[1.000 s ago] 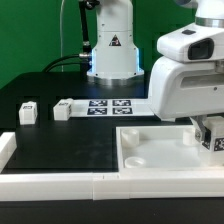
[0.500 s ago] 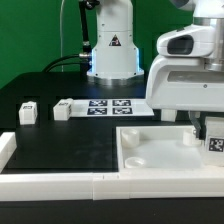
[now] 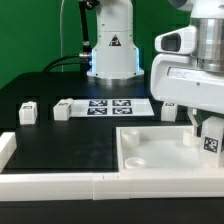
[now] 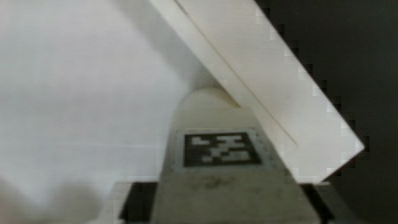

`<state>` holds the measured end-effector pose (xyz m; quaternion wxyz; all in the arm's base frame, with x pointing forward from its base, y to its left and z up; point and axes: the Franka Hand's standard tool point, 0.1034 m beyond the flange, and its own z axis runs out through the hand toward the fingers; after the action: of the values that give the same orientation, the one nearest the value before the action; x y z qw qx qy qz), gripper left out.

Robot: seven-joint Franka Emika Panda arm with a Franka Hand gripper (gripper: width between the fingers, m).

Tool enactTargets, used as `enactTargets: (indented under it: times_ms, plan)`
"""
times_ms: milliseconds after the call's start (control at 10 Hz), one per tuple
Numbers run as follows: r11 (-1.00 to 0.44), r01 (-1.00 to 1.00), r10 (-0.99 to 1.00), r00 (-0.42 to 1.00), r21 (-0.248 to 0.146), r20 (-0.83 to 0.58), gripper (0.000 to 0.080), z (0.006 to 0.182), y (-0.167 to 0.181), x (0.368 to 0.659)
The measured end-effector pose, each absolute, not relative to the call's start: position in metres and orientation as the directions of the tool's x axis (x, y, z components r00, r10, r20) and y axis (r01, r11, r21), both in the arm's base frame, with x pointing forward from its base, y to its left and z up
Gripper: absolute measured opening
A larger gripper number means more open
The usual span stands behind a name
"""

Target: Assemble one leg

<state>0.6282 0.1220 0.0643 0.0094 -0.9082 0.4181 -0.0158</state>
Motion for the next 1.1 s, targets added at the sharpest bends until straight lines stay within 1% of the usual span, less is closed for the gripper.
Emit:
enactTargets:
  times_ms: [100,300,400,500,600,700,800,900,1100]
  plan:
    - [-0.562,-0.826,-0.827,0.562,-0.033,0.014,0.029,0.0643,0.1215,0.6283]
    - [-0.452,-0.891,-0.892,0.452,-0.039,-0.002,0.029,0.0642,0.1207,0.6284]
    - [-0.454,-0.89,-0.891,0.454,-0.039,-0.003,0.0388,0.0639,0.1218,0.6282]
    - [-0.482,-0.875,-0.876,0.482,-0.039,-0.002,0.0388,0.0637,0.122,0.6281]
    - [-0.482,-0.875,-0.876,0.483,-0.039,-0.002,0.0572,0.0634,0.1223,0.628]
    - [-0.5,-0.865,-0.866,0.5,-0.041,0.001,0.0572,0.0625,0.122,0.6276]
    - [-0.609,-0.792,-0.793,0.609,-0.041,0.008,0.0636,0.0614,0.1219,0.6267]
    - [-0.712,-0.701,-0.702,0.712,-0.04,0.012,0.0645,0.0613,0.1224,0.6262]
    - [-0.865,-0.5,-0.501,0.865,-0.034,0.024,0.0649,0.062,0.1239,0.626]
